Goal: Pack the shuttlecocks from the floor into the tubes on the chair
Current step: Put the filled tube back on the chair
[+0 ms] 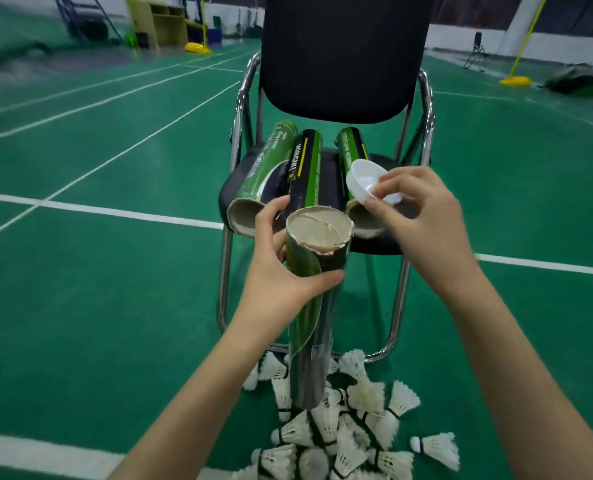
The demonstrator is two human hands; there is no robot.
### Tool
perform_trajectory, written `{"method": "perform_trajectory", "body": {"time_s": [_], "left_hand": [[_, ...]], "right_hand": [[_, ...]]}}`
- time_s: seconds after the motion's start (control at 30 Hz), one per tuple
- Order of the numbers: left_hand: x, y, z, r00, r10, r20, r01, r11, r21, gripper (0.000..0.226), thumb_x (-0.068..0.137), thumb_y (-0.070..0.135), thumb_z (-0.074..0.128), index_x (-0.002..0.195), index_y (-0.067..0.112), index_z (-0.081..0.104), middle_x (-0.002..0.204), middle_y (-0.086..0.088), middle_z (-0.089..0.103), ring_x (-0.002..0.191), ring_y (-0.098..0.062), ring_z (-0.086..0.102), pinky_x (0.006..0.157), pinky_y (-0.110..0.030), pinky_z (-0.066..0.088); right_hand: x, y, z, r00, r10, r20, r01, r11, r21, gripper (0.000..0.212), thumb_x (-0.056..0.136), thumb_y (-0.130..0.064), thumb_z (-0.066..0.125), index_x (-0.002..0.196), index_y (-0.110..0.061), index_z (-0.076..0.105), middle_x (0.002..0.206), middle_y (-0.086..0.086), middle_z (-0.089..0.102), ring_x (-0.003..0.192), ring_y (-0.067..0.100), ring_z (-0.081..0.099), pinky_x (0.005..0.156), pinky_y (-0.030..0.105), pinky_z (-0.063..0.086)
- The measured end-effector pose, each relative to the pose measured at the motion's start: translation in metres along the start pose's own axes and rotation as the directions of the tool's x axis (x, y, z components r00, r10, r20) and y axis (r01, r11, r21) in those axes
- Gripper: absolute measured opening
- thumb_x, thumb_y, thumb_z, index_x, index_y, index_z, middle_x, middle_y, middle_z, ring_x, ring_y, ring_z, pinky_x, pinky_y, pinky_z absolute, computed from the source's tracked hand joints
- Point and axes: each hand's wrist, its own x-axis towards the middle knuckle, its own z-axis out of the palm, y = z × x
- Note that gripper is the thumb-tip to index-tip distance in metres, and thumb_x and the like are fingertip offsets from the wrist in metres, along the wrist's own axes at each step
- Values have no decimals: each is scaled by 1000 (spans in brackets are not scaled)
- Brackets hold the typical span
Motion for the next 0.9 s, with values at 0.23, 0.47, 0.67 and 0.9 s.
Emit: {"method": "perform_trajectory", "body": {"time_s": [0.23,0.47,0.67,0.9], "left_hand": [[-30,-14,-20,998,-55,-20,56,997,47,95,59,4,86,123,50,33,109,6,67,98,-6,64,85,-26,50],[-46,-22,-31,991,-92,-95,100,992,82,96,52,16,83,124,55,32,106,7,69,98,-14,66,89,-44,52],[-48,-21,-37,992,-82,-94,94,987,131,99,54,22,83,124,62,26,104,9,68,99,-13,65,90,-45,51],[-57,-43,-47,986,-93,-136,111,985,129,94,61,10,82,126,56,34,122,10,59,108,-11,60,93,-40,50]], "right_hand": [[-38,-39,30,940,-80,331,77,997,23,4,82,-15,66,80,-16,63,117,-3,54,114,10,45,93,14,30],[-50,-53,44,843,-111,527,194,975,-104,9,84,-20,65,88,-13,65,121,-1,58,116,16,40,87,14,23],[-55,-56,42,812,-97,576,200,973,-118,10,85,-26,63,90,-17,63,117,-3,60,115,12,38,97,30,34],[-67,-54,63,822,-67,566,87,996,-7,33,79,-30,69,110,-25,58,121,-7,54,115,2,40,96,24,35]]}}
